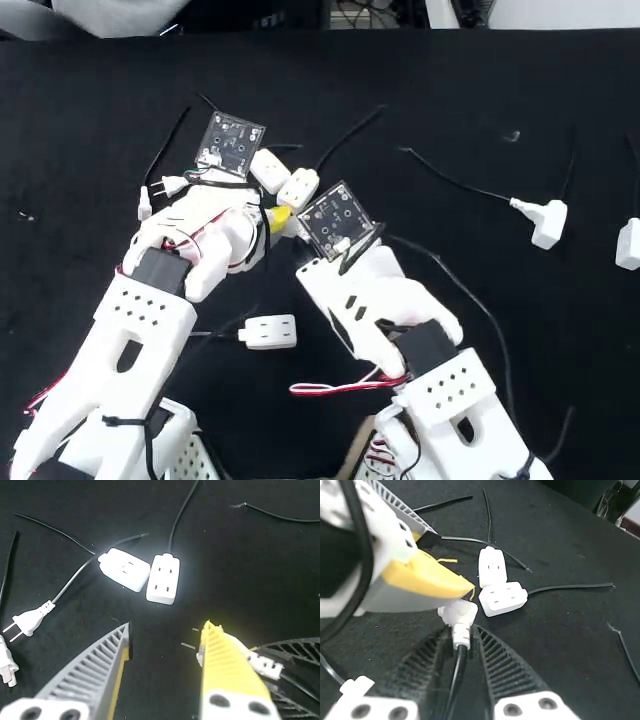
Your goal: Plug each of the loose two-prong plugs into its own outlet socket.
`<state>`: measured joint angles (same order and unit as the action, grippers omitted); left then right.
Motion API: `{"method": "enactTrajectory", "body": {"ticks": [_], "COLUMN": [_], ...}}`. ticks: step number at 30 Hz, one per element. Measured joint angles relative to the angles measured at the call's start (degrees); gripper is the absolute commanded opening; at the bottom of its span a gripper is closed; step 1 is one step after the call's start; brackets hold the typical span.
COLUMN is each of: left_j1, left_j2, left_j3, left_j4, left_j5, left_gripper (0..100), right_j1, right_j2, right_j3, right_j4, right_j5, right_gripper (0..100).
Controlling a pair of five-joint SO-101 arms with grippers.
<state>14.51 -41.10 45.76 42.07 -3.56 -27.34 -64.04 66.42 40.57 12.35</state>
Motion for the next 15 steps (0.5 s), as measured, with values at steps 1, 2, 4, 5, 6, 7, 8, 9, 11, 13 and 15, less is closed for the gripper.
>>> {"method": "enactTrajectory", "body": {"ticks": [1,2,4,5,6,7,8,9,11,13,15], "left_j1": [0.0,0.0,0.0,0.0,0.0,0.0,0.0,0.0,0.0,0.0,0.0], "left_j2": [0.0,0.0,0.0,0.0,0.0,0.0,0.0,0.0,0.0,0.0,0.0], "left_j3": [0.0,0.0,0.0,0.0,0.0,0.0,0.0,0.1,0.6,1.3,1.8], "left_j4": [0.0,0.0,0.0,0.0,0.0,0.0,0.0,0.0,0.0,0.0,-0.3], "left_j5": [0.0,0.0,0.0,0.0,0.0,0.0,0.0,0.0,0.0,0.0,0.0], "left_gripper": [23,23,23,23,23,23,23,23,23,23,23], "right_j1": [0.0,0.0,0.0,0.0,0.0,0.0,0.0,0.0,0.0,0.0,0.0], "right_j2": [0.0,0.0,0.0,0.0,0.0,0.0,0.0,0.0,0.0,0.0,0.0], "right_j3": [0.0,0.0,0.0,0.0,0.0,0.0,0.0,0.0,0.0,0.0,0.0], "right_j4": [0.0,0.0,0.0,0.0,0.0,0.0,0.0,0.0,0.0,0.1,0.1], "right_j5": [0.0,0.0,0.0,-0.2,-0.6,-1.0,-1.1,-1.3,-1.4,-1.4,-1.4], "right_gripper": [1.1,1.1,1.1,1.1,1.1,1.1,1.1,1.1,1.1,1.1,1.1]}}
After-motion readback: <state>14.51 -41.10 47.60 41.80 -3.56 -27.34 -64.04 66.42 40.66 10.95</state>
